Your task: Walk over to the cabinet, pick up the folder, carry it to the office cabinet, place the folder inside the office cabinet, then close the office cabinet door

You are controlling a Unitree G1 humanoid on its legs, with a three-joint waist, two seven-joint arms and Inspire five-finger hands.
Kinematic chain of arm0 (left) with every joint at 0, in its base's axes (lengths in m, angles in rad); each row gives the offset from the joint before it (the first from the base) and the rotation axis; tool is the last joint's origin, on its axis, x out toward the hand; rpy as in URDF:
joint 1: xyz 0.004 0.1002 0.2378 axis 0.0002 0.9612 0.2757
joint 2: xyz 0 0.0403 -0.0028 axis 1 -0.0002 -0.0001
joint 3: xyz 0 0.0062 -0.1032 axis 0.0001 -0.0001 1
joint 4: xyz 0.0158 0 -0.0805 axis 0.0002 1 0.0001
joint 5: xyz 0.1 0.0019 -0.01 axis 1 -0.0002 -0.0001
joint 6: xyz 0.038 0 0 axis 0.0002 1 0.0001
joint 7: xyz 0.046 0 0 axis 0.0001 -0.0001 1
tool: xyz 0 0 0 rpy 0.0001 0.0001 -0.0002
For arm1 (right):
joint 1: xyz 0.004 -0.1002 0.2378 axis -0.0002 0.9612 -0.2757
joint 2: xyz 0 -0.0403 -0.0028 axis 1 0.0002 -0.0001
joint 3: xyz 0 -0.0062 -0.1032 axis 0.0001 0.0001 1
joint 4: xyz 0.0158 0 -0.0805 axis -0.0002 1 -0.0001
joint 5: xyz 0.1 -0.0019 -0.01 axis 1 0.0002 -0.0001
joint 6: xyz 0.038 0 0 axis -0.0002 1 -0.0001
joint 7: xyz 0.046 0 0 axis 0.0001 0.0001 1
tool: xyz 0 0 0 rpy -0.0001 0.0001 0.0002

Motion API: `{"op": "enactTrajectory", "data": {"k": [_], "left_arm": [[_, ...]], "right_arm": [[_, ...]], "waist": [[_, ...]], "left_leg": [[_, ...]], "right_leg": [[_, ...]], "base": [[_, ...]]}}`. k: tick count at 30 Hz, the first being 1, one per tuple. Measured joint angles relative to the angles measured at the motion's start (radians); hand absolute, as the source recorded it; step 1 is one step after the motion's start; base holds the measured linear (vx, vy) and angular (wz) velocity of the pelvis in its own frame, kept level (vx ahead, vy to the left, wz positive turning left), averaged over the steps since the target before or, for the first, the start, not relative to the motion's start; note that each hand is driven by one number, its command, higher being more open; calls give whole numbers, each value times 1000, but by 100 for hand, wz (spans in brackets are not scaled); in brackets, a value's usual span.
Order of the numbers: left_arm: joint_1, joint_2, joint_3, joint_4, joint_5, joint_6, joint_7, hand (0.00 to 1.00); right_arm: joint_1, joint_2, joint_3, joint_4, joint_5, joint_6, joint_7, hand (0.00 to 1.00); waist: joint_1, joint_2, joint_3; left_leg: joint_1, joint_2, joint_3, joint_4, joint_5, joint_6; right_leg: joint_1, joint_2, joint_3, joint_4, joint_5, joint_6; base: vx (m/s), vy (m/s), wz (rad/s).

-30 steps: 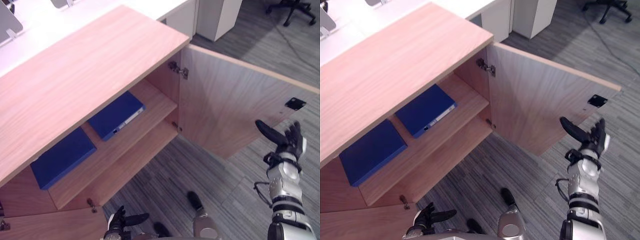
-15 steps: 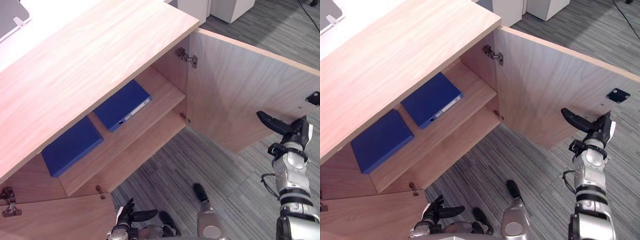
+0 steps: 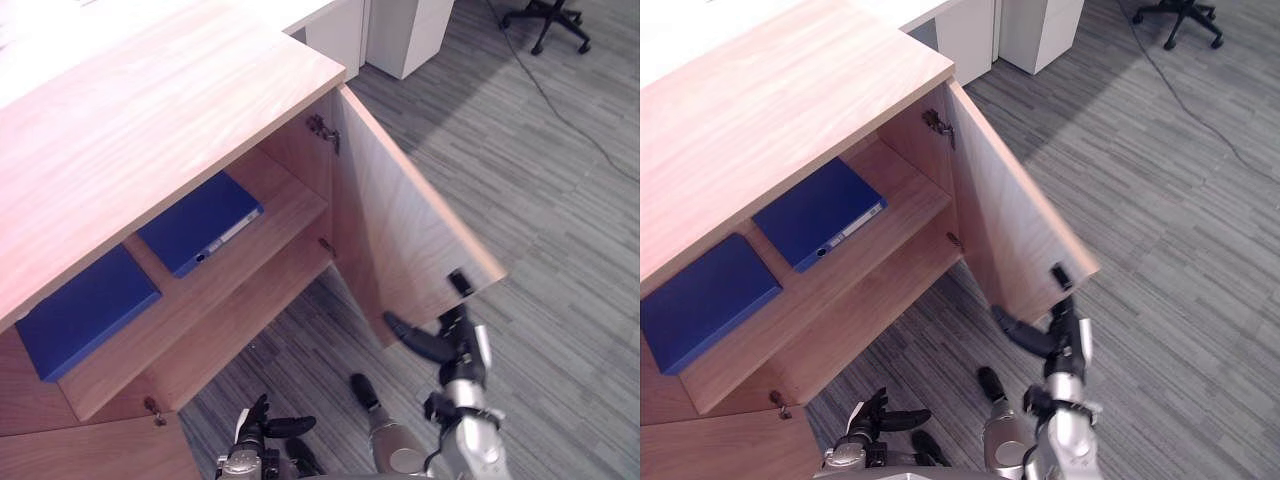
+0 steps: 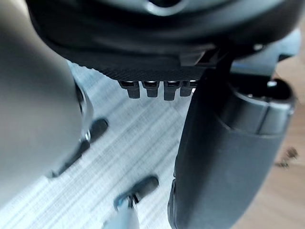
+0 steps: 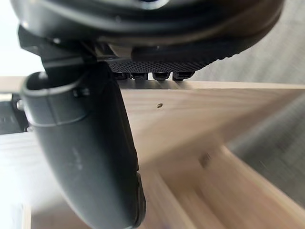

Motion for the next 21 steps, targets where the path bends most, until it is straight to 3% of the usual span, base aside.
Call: {"op": "enactTrajectory", "data": {"k": [4, 9, 11, 17, 21], "left_arm": [[-1, 36, -35, -23, 9, -2, 2, 100], [-2, 107, -54, -56, 21, -6, 6, 100], [-1, 118, -51, -57, 20, -6, 7, 100], [3, 123, -20, -98, 7, -10, 17, 100], [5, 116, 27, -103, -42, -21, 18, 100]], "right_arm": [[3, -10, 138, -11, -10, 0, 78, 100], [-152, -68, 238, -41, -30, 12, 155, 100], [-252, -95, 224, -30, -46, 13, 153, 100], [-618, -151, 79, 242, -55, 17, 110, 100], [-789, -159, -93, 435, -47, 4, 16, 100]], "waist": [[27, -6, 6], [79, -37, 40], [98, -44, 39], [157, -60, 43], [194, -66, 43]], "left_leg": [[-54, 8, -48, 57, -11, 9], [-95, -17, -161, 84, -2, 17], [-102, -41, -200, 66, 15, 21], [-133, -97, -331, 5, 83, 42], [-159, -116, -429, -44, 142, 47]], "right_leg": [[-14, -10, -42, 19, 3, 3], [-18, -40, -154, 97, -44, 6], [-12, -62, -197, 102, -63, 1], [10, -113, -336, 94, -68, 0], [21, -124, -441, 82, -69, 5]], "base": [[-111, -49, 37], [-118, -7, 68], [-75, 23, 71], [-19, 16, 73], [18, -38, 69]]}}
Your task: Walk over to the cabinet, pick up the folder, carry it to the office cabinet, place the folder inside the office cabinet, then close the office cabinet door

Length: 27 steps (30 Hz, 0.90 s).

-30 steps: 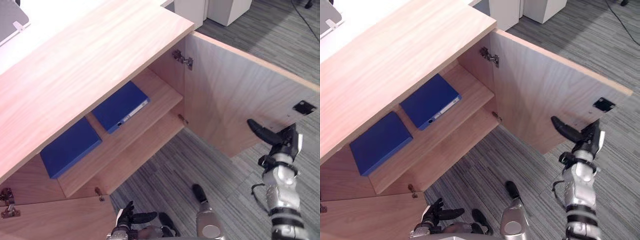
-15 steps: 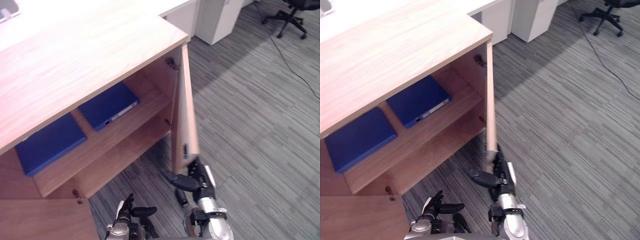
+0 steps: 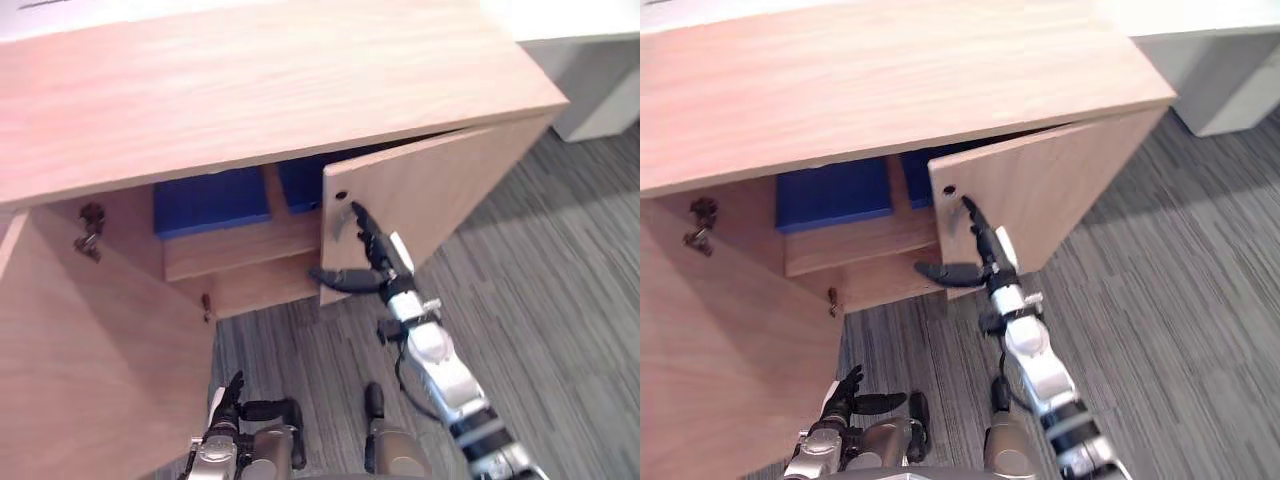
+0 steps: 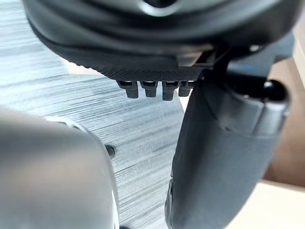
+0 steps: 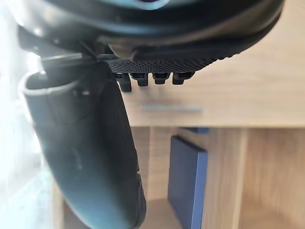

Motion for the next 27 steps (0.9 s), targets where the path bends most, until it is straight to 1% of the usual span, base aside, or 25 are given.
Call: {"op": "enactTrajectory", "data": {"k": [1, 2, 3, 5, 9, 12, 14, 16, 17, 18, 19, 20, 21, 22, 23, 25, 26, 27], "left_arm": [[4, -1, 10, -1, -11, 0, 2, 100], [6, -1, 27, 0, -13, -1, 2, 100], [7, 0, 29, 0, -14, -4, 2, 100], [10, -1, 32, 1, -31, -10, 1, 100], [15, -2, 39, -7, -35, -11, 1, 100], [23, -12, 64, -22, -35, -10, 0, 100], [34, -13, 82, -27, -35, -9, 0, 100], [45, -12, 101, -27, -34, -6, 1, 100], [47, -11, 102, -28, -34, -6, 0, 100], [51, -11, 102, -28, -34, -6, 0, 100], [53, -12, 101, -29, -34, -6, 0, 100], [54, -13, 98, -29, -35, -6, -1, 100], [54, -15, 96, -33, -35, -6, -1, 100], [54, -15, 94, -36, -37, -6, -1, 100], [54, -11, 84, -46, -48, -7, -1, 100], [61, -8, 67, -71, -49, -8, -2, 100], [70, -8, 69, -76, -52, -8, -2, 100], [80, -10, 77, -81, -62, -8, -2, 100]], "right_arm": [[-3, 2, -36, 21, 1, -2, -14, 100], [-30, -24, -75, 92, 2, 2, -22, 100], [-50, -48, -82, 140, 2, 12, -26, 100], [-55, -78, -84, 173, 2, 28, -46, 100], [-49, -45, -91, 169, 0, 28, -47, 100], [47, -22, -79, 103, -5, 24, -22, 100], [151, -9, -54, 58, -11, 17, 8, 100], [290, 22, -51, 54, -26, 16, 57, 100], [324, 27, -52, 60, -33, 16, 66, 100], [384, 38, -60, 86, -61, 17, 80, 100], [407, 42, -66, 105, -66, 17, 85, 100], [442, 57, -91, 155, -107, 20, 90, 100], [463, 73, -126, 222, -135, 25, 93, 100], [467, 80, -141, 261, -140, 30, 94, 100], [473, 89, -167, 329, -151, 42, 93, 100], [479, 95, -195, 395, -167, 46, 86, 100], [481, 101, -203, 420, -173, 47, 81, 100], [478, 107, -203, 436, -176, 47, 74, 100]], "waist": [[0, -1, 0], [1, -1, 0], [5, -1, 0], [14, -1, 0], [16, -1, 0], [29, -3, 0], [29, -5, -2], [24, -7, -3], [21, -7, -3], [7, -7, -4], [0, -7, -4], [-12, -7, -4], [-24, -3, -5], [-27, -1, -6], [-25, -1, -7], [-14, -1, -7], [-13, -8, -12], [-1, -16, -17]], "left_leg": [[0, -1, -8, -6, 8, 1], [1, -3, -18, -16, 16, 0], [1, -5, -25, -26, 24, -1], [2, -6, -46, -54, 45, -5], [19, -6, -52, -95, 66, -15], [47, -6, -45, -121, 71, -17], [69, -7, -44, -139, 71, -18], [95, -10, -51, -155, 65, -20], [98, -12, -56, -155, 61, -20], [97, -18, -81, -146, 52, -20], [93, -22, -96, -137, 47, -19], [77, -32, -127, -111, 39, -12], [59, -36, -168, -78, 24, -15], [52, -35, -193, -64, 21, -16], [49, -36, -237, -44, 20, -17], [45, -39, -307, -29, 21, -18], [47, -57, -347, -24, 22, -19], [46, -78, -378, -22, 25, -24]], "right_leg": [[1, 0, -8, 0, 0, 0], [2, -1, -17, 0, 0, 0], [3, -1, -24, -1, 0, 0], [3, -1, -43, -4, -1, -1], [4, 1, -48, -4, -4, -3], [16, 1, -40, -4, -12, -1], [30, 1, -39, -3, -22, 1], [51, -2, -48, 2, -47, 12], [55, -4, -55, 6, -55, 14], [64, -11, -75, 22, -76, 20], [65, -15, -86, 35, -87, 22], [64, -21, -93, 75, -112, 25], [62, -22, -63, 118, -126, 24], [61, -18, -44, 141, -129, 18], [65, -11, -19, 177, -142, -2], [79, -8, -9, 214, -172, -21], [110, -13, -10, 199, -206, -26], [142, -25, -19, 179, -233, -23]], "base": [[8, -38, 38], [-12, -23, 23], [-33, -15, 25], [-37, -21, 28], [-29, -14, 9], [8, 6, -4], [45, 7, -4], [82, 1, 8], [119, 0, 30], [84, 1, 38], [114, 9, 62], [111, 17, 84], [177, 65, 91], [201, 95, 111], [189, 93, 109], [121, 8, 125], [69, -67, 126], [48, -79, 104]]}}
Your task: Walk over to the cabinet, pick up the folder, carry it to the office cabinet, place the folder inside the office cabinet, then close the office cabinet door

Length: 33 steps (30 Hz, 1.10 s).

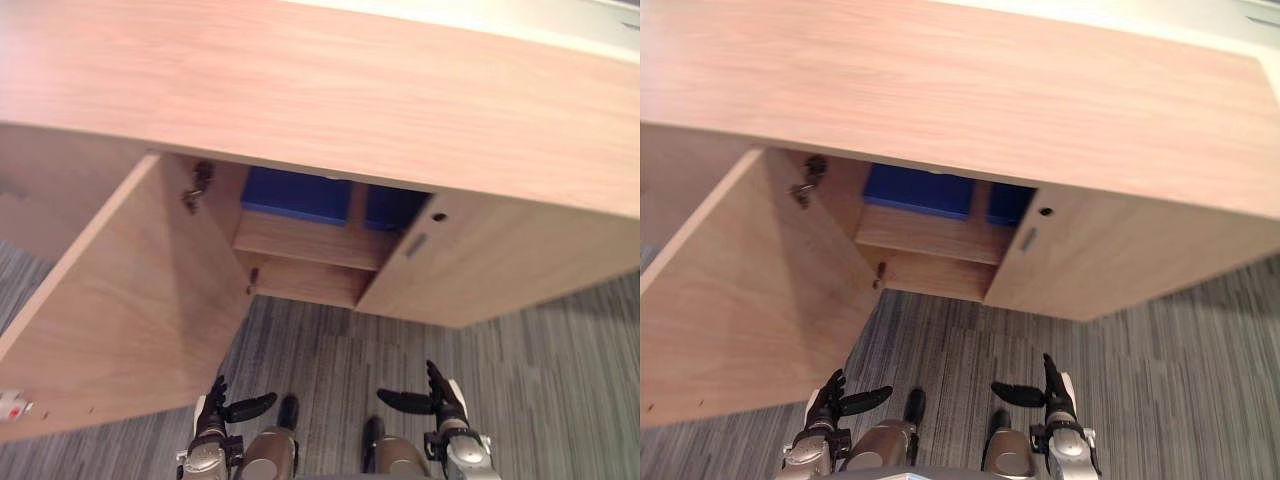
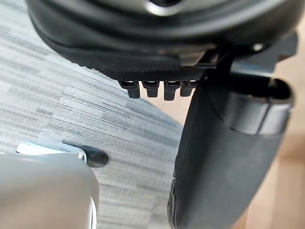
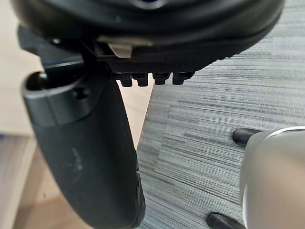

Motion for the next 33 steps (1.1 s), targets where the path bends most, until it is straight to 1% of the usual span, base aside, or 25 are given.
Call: {"op": "enactTrajectory", "data": {"k": [1, 3, 4, 5, 6, 7, 8, 9, 10, 11, 12, 13, 14, 15, 16, 17, 18, 21, 22, 26, 30, 32, 33], "left_arm": [[2, -2, 2, -3, -10, 0, 1, 100], [18, -18, 35, -37, -28, -2, 1, 100], [28, -27, 51, -56, -32, -2, 3, 100], [34, -34, 60, -67, -36, -3, 3, 100], [47, -50, 75, -85, -51, -5, 3, 100], [64, -66, 94, -105, -66, -5, 4, 100], [72, -74, 110, -112, -71, -5, 4, 100], [80, -83, 140, -112, -83, -3, 5, 100], [91, -88, 162, -112, -98, 1, 7, 100], [118, -90, 192, -118, -106, 6, 10, 100], [141, -91, 208, -146, -108, 7, 18, 100], [158, -94, 221, -172, -114, 7, 24, 100], [184, -95, 247, -240, -125, 7, 31, 100], [185, -86, 269, -281, -125, 7, 34, 100], [187, -63, 281, -333, -126, 7, 46, 100], [190, -51, 283, -358, -126, 7, 51, 100], [193, -24, 283, -426, -126, 6, 62, 100], [185, 13, 283, -531, -124, -10, 71, 100], [173, 38, 271, -592, -122, -25, 71, 100], [124, 76, 226, -617, -110, -44, 68, 100], [101, 98, 134, -614, -82, -45, 59, 100], [97, 101, 104, -613, -79, -45, 51, 100], [93, 102, 69, -612, -60, -45, 35, 100]], "right_arm": [[-5, 1, 0, 1, 0, 0, -3, 100], [-31, 10, 1, -1, -1, 0, -8, 100], [-42, 14, 1, -4, -1, 0, -14, 100], [-48, 14, 1, -6, -1, 0, -17, 100], [-62, 11, -2, -8, 0, 0, -26, 100], [-71, 14, -12, -15, 0, 0, -33, 100], [-76, 18, -19, -18, 0, 0, -37, 100], [-90, 22, -23, -18, 0, 1, -44, 100], [-100, 22, -26, -22, 0, 1, -49, 100], [-94, 16, -28, -38, 1, 1, -54, 100], [-92, 14, -28, -41, 1, 2, -55, 100], [-89, 13, -29, -44, 1, 2, -57, 100], [-79, 13, -42, -61, 2, 3, -57, 100], [-78, 21, -60, -62, 2, 5, -58, 100], [-64, 39, -68, -63, 3, 11, -59, 100], [-60, 45, -68, -67, 4, 10, -57, 100], [-55, 54, -66, -80, 6, 10, -50, 100], [-52, 57, -65, -84, 7, 9, -46, 100], [-54, 56, -66, -84, 7, 7, -45, 100], [-54, 52, -66, -59, 7, 7, -41, 100], [-58, 48, -64, 17, 7, 7, -25, 100], [-59, 44, -64, 37, 6, 7, -21, 100], [-56, 37, -65, 64, 6, 7, -20, 100]], "waist": [[9, 0, 0], [39, 5, -1], [49, 7, -2], [53, 9, -2], [65, 19, -3], [71, 30, -5], [72, 35, -4], [74, 35, -2], [76, 32, -1], [80, 33, -7], [80, 36, -9], [81, 43, -13], [84, 59, -21], [90, 56, -16], [98, 41, -23], [99, 38, -25], [100, 41, -28], [99, 45, -49], [97, 47, -62], [82, 49, -71], [42, 48, -81], [32, 49, -82], [27, 48, -82]], "left_leg": [[-4, -7, -11, 2, 3, -5], [-25, -17, -56, 9, 22, -30], [-37, -20, -79, 10, 41, -49], [-45, -21, -92, 11, 52, -61], [-60, -21, -92, 4, 76, -67], [-70, 3, -48, -27, 92, -63], [-77, 22, 6, -36, 90, -46], [-102, 49, 103, 9, 79, -44], [-124, 70, 201, 94, 39, -44], [-127, 101, 309, 225, -40, -31], [-111, 124, 345, 270, -75, -39], [-97, 144, 364, 282, -99, -40], [-56, 175, 392, 234, -144, -49], [-43, 161, 394, 191, -153, -30], [-33, 131, 382, 166, -135, -18], [-23, 119, 374, 156, -128, -15], [5, 95, 361, 137, -121, -7], [26, 74, 349, 94, -99, 1], [33, 72, 348, 65, -81, 1], [64, 77, 348, 10, -53, -4], [103, 104, 360, -66, -16, -21], [112, 113, 367, -86, -8, -26], [127, 127, 393, -102, -2, -32]], "right_leg": [[8, -4, -12, -3, -10, 3], [26, -5, -84, -3, -42, 8], [38, -3, -127, 0, -61, 9], [43, 0, -148, 4, -69, 5], [43, 8, -189, 20, -86, -6], [41, 9, -237, 32, -94, -8], [36, 10, -259, 36, -96, -11], [29, 5, -288, 44, -98, -14], [26, -7, -309, 51, -98, -14], [30, -30, -335, 56, -96, -11], [29, -40, -348, 65, -95, -10], [27, -41, -358, 70, -96, -10], [21, -37, -379, 92, -104, 3], [19, -44, -391, 108, -112, 15], [26, -60, -390, 100, -112, 14], [33, -67, -391, 95, -111, 14], [66, -77, -384, 73, -111, 14], [91, -74, -378, 29, -92, 17], [100, -60, -365, -10, -66, 15], [118, -37, -319, -62, -37, 12], [119, 3, -249, -100, 1, 0], [117, 14, -227, -112, 13, -2], [116, 27, -196, -127, 26, -6]], "base": [[-1, -97, 88], [-74, -144, 93], [-95, -150, 102], [-124, -146, 121], [-163, -114, 118], [-188, -95, 111], [-249, -51, 87], [-211, -34, 64], [-213, -19, 77], [-91, 4, 70], [-63, 73, 61], [-18, 128, 55], [-21, 157, 59], [-18, 189, 71], [-9, 159, 54], [-2, 171, 51], [7, 106, 34], [10, 62, 22], [0, 0, 0], [5, -26, -5], [-8, -63, -19], [-18, -44, -30], [-16, -36, -45]]}}
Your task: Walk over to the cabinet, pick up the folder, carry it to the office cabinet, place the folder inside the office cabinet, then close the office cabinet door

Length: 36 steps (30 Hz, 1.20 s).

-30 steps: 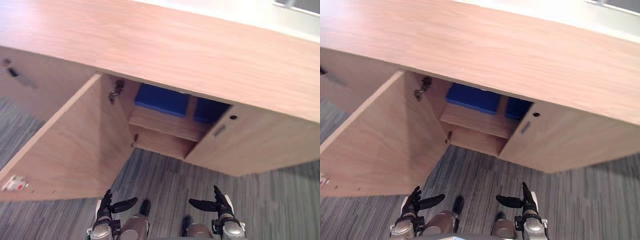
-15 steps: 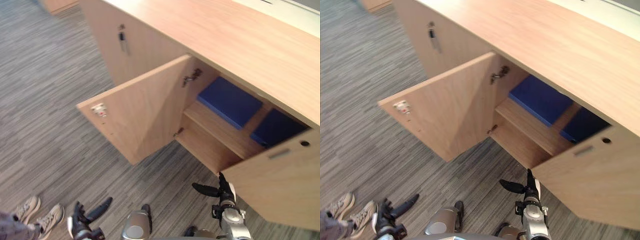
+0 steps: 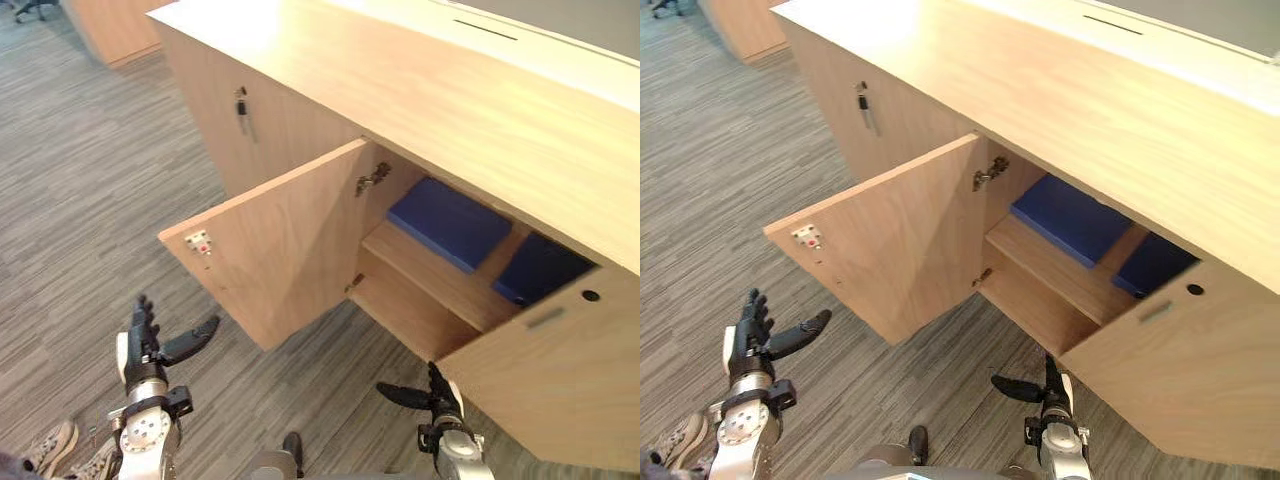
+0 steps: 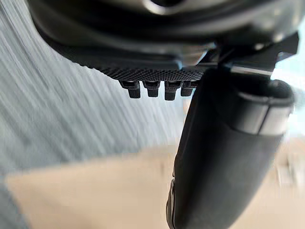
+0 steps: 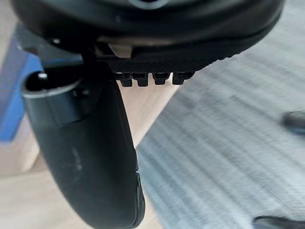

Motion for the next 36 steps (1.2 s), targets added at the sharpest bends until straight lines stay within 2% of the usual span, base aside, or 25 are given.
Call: {"op": "enactTrajectory", "data": {"k": [3, 5, 11, 16, 19, 22, 27, 29, 32, 36], "left_arm": [[-3, -3, -13, 10, 14, 2, 12, 100], [-2, 21, -11, 16, 14, 3, 7, 100], [-6, 41, -12, 70, 83, 12, 9, 100], [-9, 60, -36, 83, 126, 17, 7, 100], [-10, 50, -55, 82, 133, 17, 6, 100], [8, 12, -110, 74, 133, 17, 1, 100], [24, -59, -345, 59, 133, 17, -69, 100], [23, -69, -406, 42, 133, 17, -93, 100], [7, -69, -431, 25, 134, 17, -115, 100], [10, -52, -388, 25, 134, 17, -112, 100]], "right_arm": [[10, -14, 0, 15, 0, 1, 0, 100], [19, -26, 0, 23, 0, 2, 0, 100], [22, -51, -2, 34, -1, 2, 4, 100], [29, -49, -1, 35, -4, 2, 8, 100], [33, -48, -1, 43, -5, 3, 10, 100], [55, -48, -2, 52, -5, 11, 9, 100], [67, -32, -2, 52, -4, 14, 6, 100], [65, -27, -1, 52, -4, 13, 5, 100], [66, -25, -1, 53, -4, 14, 4, 100], [66, -25, -11, 64, -4, 14, 2, 100]], "waist": [[-28, 2, -1], [-32, 3, -2], [-43, 33, -24], [-45, 34, -28], [-49, 34, -31], [-51, 33, -34], [-86, 28, -39], [-102, 27, -41], [-104, 28, -51], [-104, 31, -66]], "left_leg": [[14, 9, 19, -16, 8, -3], [19, 14, 22, -22, 12, -7], [19, 20, 50, -48, 40, -2], [19, 2, 53, -82, 74, 9], [28, -11, 50, -145, 117, 8], [32, -16, 45, -147, 119, 2], [31, -27, 18, -150, 115, 6], [31, -29, 21, -150, 114, 7], [32, -25, 44, -150, 110, 3], [42, -23, 63, -145, 107, 11]], "right_leg": [[-6, 10, 30, -5, 4, 2], [-11, 14, 44, -7, 8, 1], [-28, 27, 83, -41, 65, -3], [-58, 14, 110, -41, 74, -2], [-81, 9, 128, -47, 80, 9], [-80, 5, 134, -49, 80, 8], [-81, 1, 170, -56, 75, 18], [-84, 3, 188, -59, 75, 18], [-95, 8, 217, -59, 76, 20], [-99, 18, 248, -69, 102, 28]], "base": [[-28, -45, -35], [-45, -19, -11], [-86, 17, -17], [-155, 29, -13], [-167, 21, -9], [-140, 32, -3], [-75, 41, 0], [-9, 31, -11], [30, 15, -25], [89, -6, -26]]}}
